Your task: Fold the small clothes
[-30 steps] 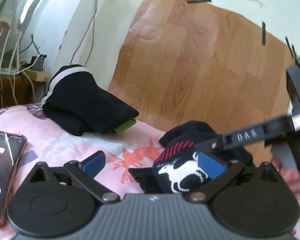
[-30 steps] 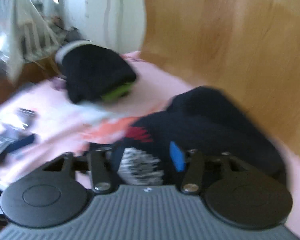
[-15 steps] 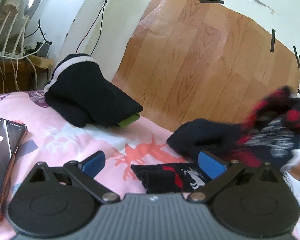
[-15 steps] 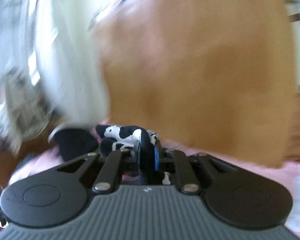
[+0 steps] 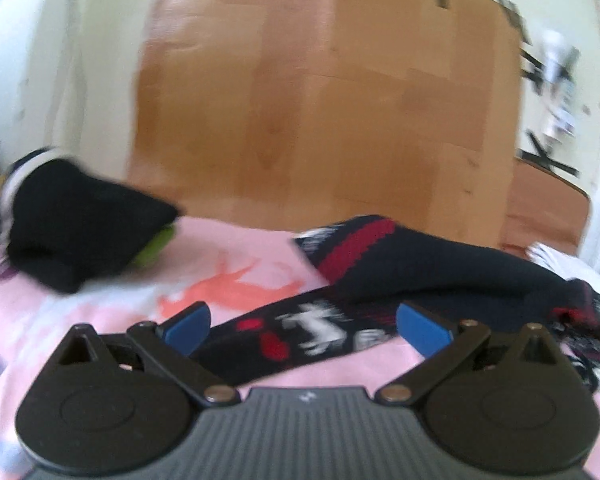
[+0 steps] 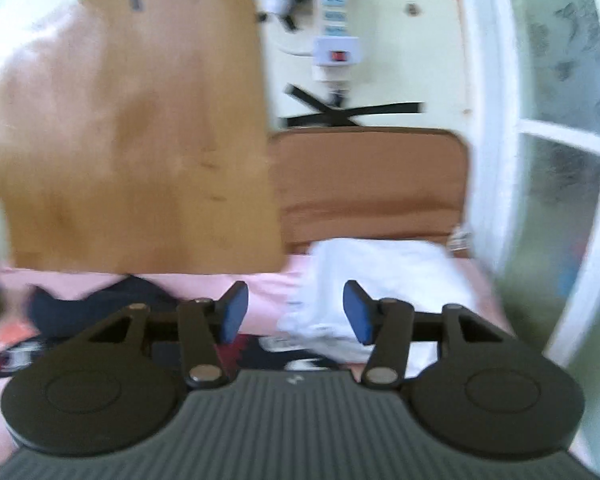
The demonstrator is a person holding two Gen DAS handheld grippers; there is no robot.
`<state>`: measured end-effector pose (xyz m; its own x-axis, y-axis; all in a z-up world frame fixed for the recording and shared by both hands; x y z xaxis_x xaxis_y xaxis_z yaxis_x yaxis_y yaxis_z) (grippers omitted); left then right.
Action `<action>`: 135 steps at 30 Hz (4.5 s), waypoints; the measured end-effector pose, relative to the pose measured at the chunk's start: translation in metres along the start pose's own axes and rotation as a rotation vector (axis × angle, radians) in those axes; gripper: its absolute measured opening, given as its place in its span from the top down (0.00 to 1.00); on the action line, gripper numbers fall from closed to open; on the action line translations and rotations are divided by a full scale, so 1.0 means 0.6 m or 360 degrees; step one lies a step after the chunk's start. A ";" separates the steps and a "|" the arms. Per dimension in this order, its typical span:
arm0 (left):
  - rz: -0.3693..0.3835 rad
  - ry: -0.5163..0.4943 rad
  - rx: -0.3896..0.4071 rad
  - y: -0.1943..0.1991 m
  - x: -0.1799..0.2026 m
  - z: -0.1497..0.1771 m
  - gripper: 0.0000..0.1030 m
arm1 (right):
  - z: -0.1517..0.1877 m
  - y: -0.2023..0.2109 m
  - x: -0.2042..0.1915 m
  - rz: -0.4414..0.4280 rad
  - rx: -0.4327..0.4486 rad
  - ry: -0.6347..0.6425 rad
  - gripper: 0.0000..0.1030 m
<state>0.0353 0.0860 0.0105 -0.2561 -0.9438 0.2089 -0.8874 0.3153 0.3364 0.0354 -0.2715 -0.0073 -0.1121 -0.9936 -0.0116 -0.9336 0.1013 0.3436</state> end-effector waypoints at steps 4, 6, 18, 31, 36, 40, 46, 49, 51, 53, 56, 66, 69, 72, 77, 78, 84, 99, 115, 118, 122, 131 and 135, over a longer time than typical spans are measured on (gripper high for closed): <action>0.0188 -0.0034 -0.0128 -0.054 0.066 -0.004 0.05 | 0.027 -0.010 -0.082 -0.0150 -0.0064 0.0270 0.43; 0.0206 -0.0060 -0.0171 -0.079 0.091 -0.005 0.12 | 0.039 -0.034 -0.119 -0.0216 -0.0088 0.0418 0.43; -0.0117 -0.0540 -0.0116 -0.043 0.061 -0.012 0.17 | 0.121 -0.116 -0.329 -0.0607 -0.0214 0.0834 0.39; -0.0022 -0.1428 -0.0063 -0.070 0.202 0.029 0.08 | -0.015 -0.074 -0.246 -0.0777 -0.0042 0.0503 0.91; 0.0017 -0.1673 0.0022 -0.103 0.284 0.026 0.10 | -0.061 0.010 -0.218 -0.0793 0.0037 0.0422 0.91; -0.0100 -0.1832 0.0139 -0.114 0.313 0.006 0.30 | -0.079 0.062 -0.200 -0.0743 0.0135 0.0449 0.91; -0.0173 -0.1882 0.0198 -0.099 0.293 -0.040 0.23 | -0.083 0.085 -0.186 -0.0682 0.0151 0.0396 0.90; -0.0167 -0.1925 0.0107 -0.114 0.293 -0.028 0.83 | -0.080 0.079 -0.185 -0.0682 0.0165 0.0374 0.90; -0.0158 -0.1819 0.0094 -0.107 0.289 -0.045 0.91 | -0.083 0.063 -0.162 -0.0704 0.0181 0.0341 0.76; -0.0140 -0.1620 0.0145 -0.081 0.275 -0.091 0.91 | -0.079 0.057 -0.134 -0.0665 0.0206 0.0292 0.34; -0.0084 -0.1368 0.0186 -0.038 0.253 -0.153 0.92 | -0.063 0.055 -0.089 -0.0602 0.0251 0.0240 0.26; -0.0049 -0.1319 0.0329 0.035 0.277 -0.202 0.91 | 0.128 0.044 -0.176 -0.0450 0.0240 0.0644 0.17; -0.0042 -0.1281 0.0367 0.055 0.291 -0.229 0.91 | 0.159 0.020 -0.208 -0.0411 0.0268 0.0737 0.17; -0.0058 -0.1241 0.0432 0.088 0.296 -0.249 0.91 | 0.161 0.001 -0.224 -0.0404 0.0312 0.0735 0.18; -0.0087 -0.1228 0.0538 0.148 0.309 -0.277 0.91 | 0.118 -0.040 -0.190 -0.0274 0.0374 0.0544 0.29; -0.0086 -0.1223 0.0556 0.160 0.311 -0.284 0.91 | 0.115 -0.043 -0.183 -0.0264 0.0368 0.0537 0.44; -0.0071 -0.1209 0.0650 0.224 0.321 -0.312 0.91 | 0.033 0.000 -0.127 -0.0263 0.0501 0.0352 0.92; -0.0225 -0.1014 0.1302 0.497 0.323 -0.465 0.91 | -0.341 0.335 -0.030 -0.0072 0.1500 0.0329 0.93; -0.0092 -0.0756 0.0582 0.178 0.222 -0.382 0.86 | -0.362 0.043 -0.017 -0.0134 0.0963 0.0393 0.92; -0.0194 -0.0721 0.0170 -0.021 0.183 -0.306 0.58 | -0.298 -0.178 -0.039 0.0004 0.0513 0.0469 0.68; -0.0330 -0.0585 -0.0338 -0.174 0.089 -0.128 0.69 | -0.146 -0.347 -0.013 -0.0139 -0.0213 0.0192 0.65; -0.0115 -0.0173 -0.0413 -0.102 -0.024 -0.018 0.67 | -0.071 -0.373 -0.112 -0.0842 -0.0682 0.0090 0.64; -0.0088 -0.0162 -0.0392 -0.079 -0.019 -0.005 0.62 | -0.009 -0.417 -0.166 -0.0868 -0.0910 0.0177 0.65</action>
<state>0.0815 0.0824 -0.0049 -0.2581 -0.9615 0.0947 -0.7844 0.2658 0.5605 0.2820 -0.1979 -0.0869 0.3731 -0.8980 -0.2333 -0.5246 -0.4116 0.7452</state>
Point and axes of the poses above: each gripper's, at about its wrist camera, not at the fingertips, and y roughly against the way its jaws point, x to its right, z to its underside, the point moved 9 cm from there along -y, roughly the way its jaws point, and after that the axes turned 12 degrees about z, right-handed, at the moved point
